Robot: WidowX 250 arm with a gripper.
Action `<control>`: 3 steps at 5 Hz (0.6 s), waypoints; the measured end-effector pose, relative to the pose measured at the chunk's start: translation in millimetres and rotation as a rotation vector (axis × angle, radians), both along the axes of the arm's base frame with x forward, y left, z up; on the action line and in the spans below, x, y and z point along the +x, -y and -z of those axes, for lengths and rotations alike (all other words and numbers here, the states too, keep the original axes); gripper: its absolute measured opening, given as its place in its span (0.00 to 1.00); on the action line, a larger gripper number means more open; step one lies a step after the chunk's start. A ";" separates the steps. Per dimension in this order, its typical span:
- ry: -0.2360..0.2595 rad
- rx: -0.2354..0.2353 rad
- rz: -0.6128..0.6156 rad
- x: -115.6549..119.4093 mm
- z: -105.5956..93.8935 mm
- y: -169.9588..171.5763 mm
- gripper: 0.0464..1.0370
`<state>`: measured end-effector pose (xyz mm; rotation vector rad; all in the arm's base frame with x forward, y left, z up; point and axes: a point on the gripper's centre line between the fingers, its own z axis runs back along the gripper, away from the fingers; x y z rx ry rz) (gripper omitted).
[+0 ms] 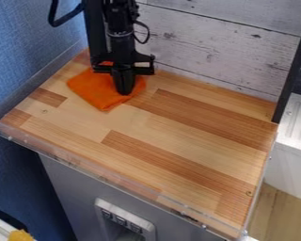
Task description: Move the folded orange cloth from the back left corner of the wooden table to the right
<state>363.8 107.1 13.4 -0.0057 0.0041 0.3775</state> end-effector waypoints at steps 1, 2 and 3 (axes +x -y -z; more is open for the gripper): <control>-0.002 0.001 0.022 -1.1 1.3 0.1 0.02; -0.009 0.005 0.074 -1.3 2.1 8.1 0.02; -0.017 0.004 0.128 -2.8 1.9 19.5 0.02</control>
